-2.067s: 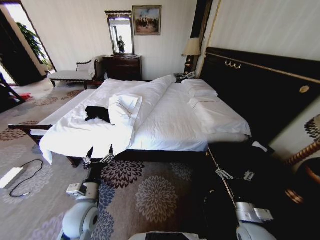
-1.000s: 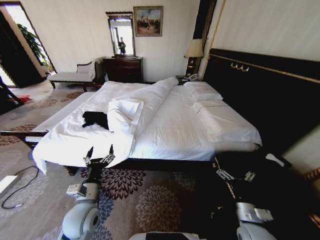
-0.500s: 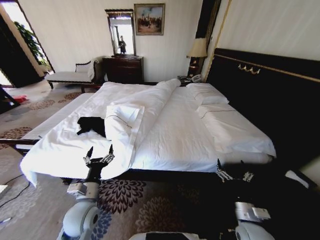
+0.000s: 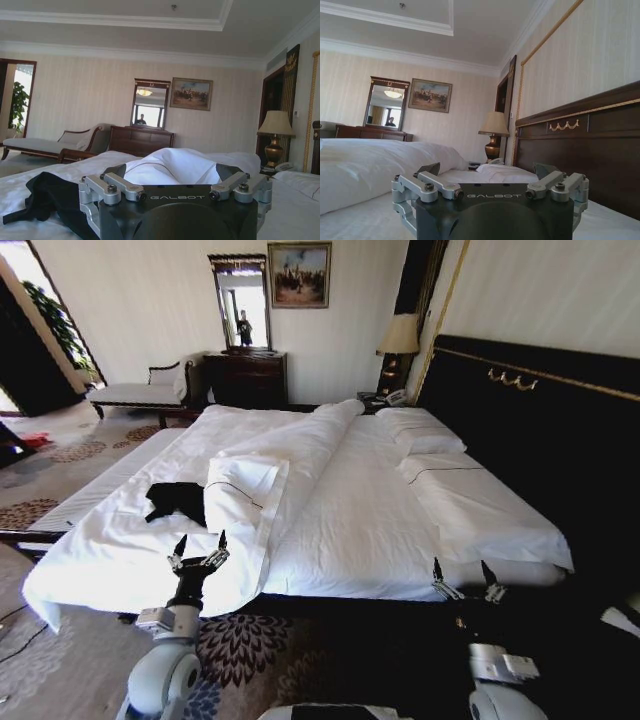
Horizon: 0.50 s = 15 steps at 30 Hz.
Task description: Fold the clothes on the bed.
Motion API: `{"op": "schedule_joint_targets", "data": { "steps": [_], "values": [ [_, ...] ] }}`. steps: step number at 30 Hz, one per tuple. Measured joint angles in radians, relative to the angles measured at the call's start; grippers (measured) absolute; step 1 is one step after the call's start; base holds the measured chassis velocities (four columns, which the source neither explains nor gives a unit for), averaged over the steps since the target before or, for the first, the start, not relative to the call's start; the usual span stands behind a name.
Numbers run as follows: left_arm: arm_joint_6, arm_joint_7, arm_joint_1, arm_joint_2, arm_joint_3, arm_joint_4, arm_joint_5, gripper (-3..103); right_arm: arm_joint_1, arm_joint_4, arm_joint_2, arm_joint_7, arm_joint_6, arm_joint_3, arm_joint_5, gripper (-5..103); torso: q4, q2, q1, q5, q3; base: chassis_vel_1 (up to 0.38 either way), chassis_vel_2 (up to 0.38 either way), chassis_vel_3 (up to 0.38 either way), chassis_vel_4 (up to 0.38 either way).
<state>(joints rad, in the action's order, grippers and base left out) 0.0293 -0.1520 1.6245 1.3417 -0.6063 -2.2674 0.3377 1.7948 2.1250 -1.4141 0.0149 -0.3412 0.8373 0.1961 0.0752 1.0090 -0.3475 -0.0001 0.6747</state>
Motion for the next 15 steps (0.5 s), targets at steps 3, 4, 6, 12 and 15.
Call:
{"op": "schedule_joint_targets", "data": {
  "steps": [3, 4, 6, 12, 15],
  "values": [
    [0.000, 0.000, 0.001, 0.002, 0.001, -0.001, -0.002, 100, 0.001, 0.002, 0.000, -0.002, 0.000, 0.002, -0.002, 100, 0.0000, 0.000, -0.001, 0.0000, 0.000, -0.017, 0.010, 0.023, -0.016],
    [0.001, 0.000, 0.001, 0.003, 0.001, -0.002, -0.002, 100, 0.001, 0.003, 0.000, -0.003, -0.001, 0.002, -0.002, 100, 0.0000, 0.000, -0.001, 0.0002, 0.000, -0.076, 0.071, 0.069, -0.080],
    [0.001, 0.000, 0.001, 0.004, 0.002, -0.003, -0.003, 100, 0.002, 0.003, -0.001, -0.003, -0.004, 0.003, -0.003, 100, 0.0000, 0.000, -0.001, 0.0001, 0.000, -0.076, 0.097, 0.089, -0.080],
    [0.002, 0.000, 0.001, 0.007, 0.005, -0.003, -0.006, 100, 0.003, 0.003, -0.004, -0.004, -0.012, 0.003, -0.008, 100, 0.0000, 0.000, -0.001, 0.0003, 0.000, -0.092, 0.150, 0.094, -0.144],
    [0.002, 0.000, 0.001, 0.007, 0.005, -0.003, -0.006, 100, 0.003, 0.003, -0.005, -0.007, -0.017, 0.003, -0.008, 100, 0.0000, 0.000, -0.001, 0.0002, 0.000, -0.063, 0.225, 0.047, -0.251]
  ]
}}
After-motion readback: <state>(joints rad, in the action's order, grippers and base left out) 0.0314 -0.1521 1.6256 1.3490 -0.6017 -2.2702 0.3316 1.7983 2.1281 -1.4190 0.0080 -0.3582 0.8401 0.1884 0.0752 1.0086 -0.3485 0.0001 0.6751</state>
